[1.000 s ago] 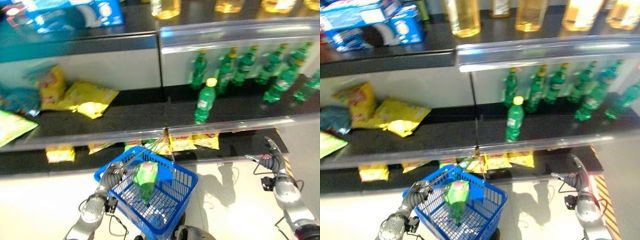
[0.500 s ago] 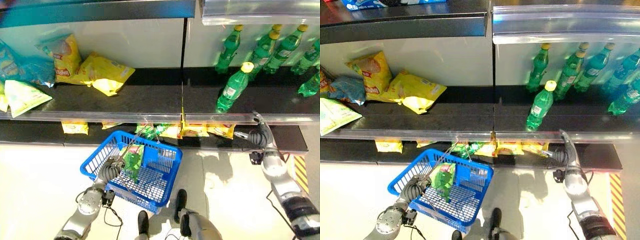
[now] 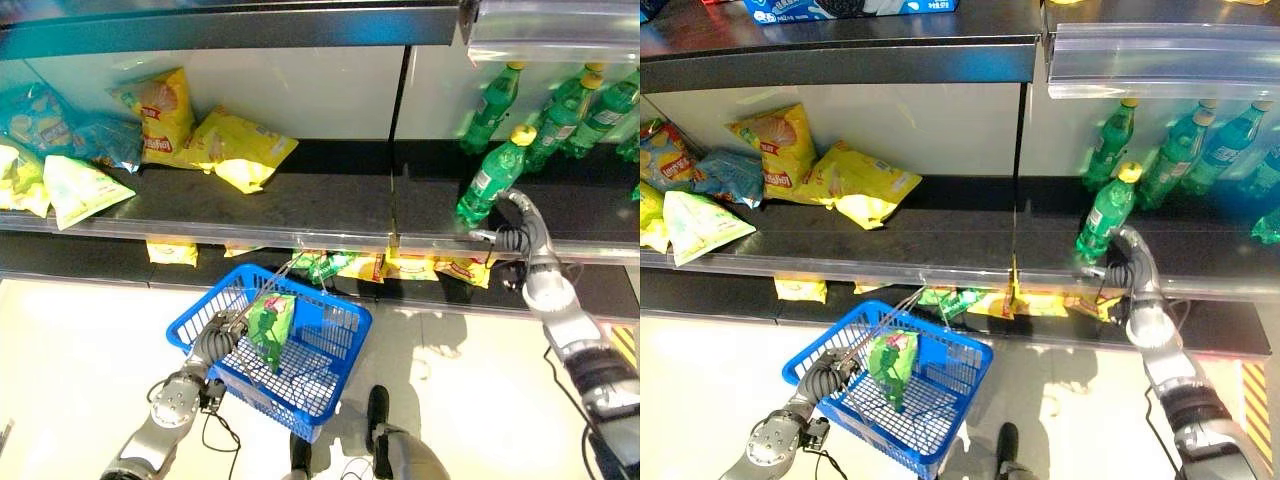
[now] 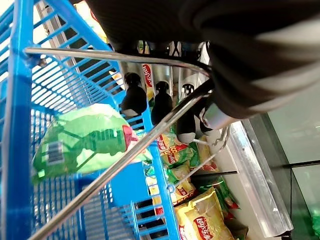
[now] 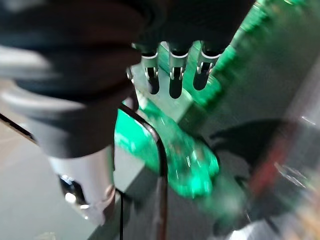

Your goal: Pick up the snacks into the basket

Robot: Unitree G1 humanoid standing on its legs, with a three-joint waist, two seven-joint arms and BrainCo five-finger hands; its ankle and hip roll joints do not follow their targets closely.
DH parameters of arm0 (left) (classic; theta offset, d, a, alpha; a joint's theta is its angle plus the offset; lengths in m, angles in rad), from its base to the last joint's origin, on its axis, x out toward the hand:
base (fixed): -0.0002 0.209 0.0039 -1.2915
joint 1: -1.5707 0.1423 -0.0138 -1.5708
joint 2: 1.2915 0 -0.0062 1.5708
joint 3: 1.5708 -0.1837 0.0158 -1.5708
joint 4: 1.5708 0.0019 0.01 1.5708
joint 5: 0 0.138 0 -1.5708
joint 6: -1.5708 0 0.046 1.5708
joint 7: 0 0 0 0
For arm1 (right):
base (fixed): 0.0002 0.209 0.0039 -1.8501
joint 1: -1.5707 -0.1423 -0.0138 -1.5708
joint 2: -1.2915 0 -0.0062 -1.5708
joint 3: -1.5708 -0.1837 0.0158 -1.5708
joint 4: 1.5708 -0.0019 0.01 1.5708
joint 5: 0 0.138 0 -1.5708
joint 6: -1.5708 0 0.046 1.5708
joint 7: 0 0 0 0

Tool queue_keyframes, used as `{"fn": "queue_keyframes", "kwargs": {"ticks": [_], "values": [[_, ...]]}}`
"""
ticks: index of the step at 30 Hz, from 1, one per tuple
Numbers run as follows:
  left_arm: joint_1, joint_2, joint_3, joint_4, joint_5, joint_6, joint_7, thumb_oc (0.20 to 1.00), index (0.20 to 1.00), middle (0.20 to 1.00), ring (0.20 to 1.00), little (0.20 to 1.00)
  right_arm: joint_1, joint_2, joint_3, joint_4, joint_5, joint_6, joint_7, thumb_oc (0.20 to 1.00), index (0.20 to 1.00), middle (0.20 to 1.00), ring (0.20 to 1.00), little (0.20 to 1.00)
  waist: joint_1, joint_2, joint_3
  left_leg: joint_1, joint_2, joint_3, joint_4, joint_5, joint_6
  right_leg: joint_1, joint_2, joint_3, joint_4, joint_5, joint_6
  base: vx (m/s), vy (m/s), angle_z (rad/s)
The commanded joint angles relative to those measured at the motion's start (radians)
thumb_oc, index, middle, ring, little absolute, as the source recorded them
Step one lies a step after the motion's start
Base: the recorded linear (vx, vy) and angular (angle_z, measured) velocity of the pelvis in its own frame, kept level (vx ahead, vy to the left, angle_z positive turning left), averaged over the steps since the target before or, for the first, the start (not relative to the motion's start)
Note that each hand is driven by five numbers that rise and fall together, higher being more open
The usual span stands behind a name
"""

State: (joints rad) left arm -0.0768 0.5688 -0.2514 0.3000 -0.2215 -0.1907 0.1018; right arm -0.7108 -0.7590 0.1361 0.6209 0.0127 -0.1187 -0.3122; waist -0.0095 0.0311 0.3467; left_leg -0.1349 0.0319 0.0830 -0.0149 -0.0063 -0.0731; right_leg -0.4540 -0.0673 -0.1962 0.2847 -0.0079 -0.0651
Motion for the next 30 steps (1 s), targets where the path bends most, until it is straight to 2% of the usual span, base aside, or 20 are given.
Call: {"fn": "queue_keyframes", "kwargs": {"ticks": [1,26,30], "values": [[-0.026,0.024,0.016,-0.157,-0.068,-0.108,-0.002,0.2,0.2,0.2,0.2,0.2,-0.083,-0.042,0.056,-0.006,0.019,-0.025,-0.031,1.0,1.0,1.0,1.0,1.0,0.004,-0.014,-0.047,0.02,0.041,-0.025,0.018,-0.023,-0.01,0.002,-0.07,0.058,0.063,-0.034,0.185,0.0,0.006,-0.04],[-0.038,0.021,0.004,-0.174,-0.065,-0.096,-0.004,0.2,0.2,0.2,0.2,0.2,-0.075,-0.024,0.075,-0.035,-0.025,-0.01,-0.022,1.0,1.0,1.0,1.0,1.0,0.01,0.005,-0.035,0.028,0.042,-0.062,0.021,-0.025,-0.013,-0.009,-0.094,0.039,0.124,-0.062,0.188,0.0,-0.005,0.01],[-0.035,0.02,0.001,-0.168,-0.07,-0.095,0.001,0.2,0.2,0.2,0.2,0.2,-0.085,-0.001,0.049,0.015,0.025,-0.013,-0.043,1.0,1.0,1.0,1.0,1.0,0.015,0.008,-0.037,0.026,0.037,-0.072,0.012,-0.02,-0.014,-0.015,-0.097,0.043,0.124,-0.062,0.187,0.0,-0.003,0.01]]}}
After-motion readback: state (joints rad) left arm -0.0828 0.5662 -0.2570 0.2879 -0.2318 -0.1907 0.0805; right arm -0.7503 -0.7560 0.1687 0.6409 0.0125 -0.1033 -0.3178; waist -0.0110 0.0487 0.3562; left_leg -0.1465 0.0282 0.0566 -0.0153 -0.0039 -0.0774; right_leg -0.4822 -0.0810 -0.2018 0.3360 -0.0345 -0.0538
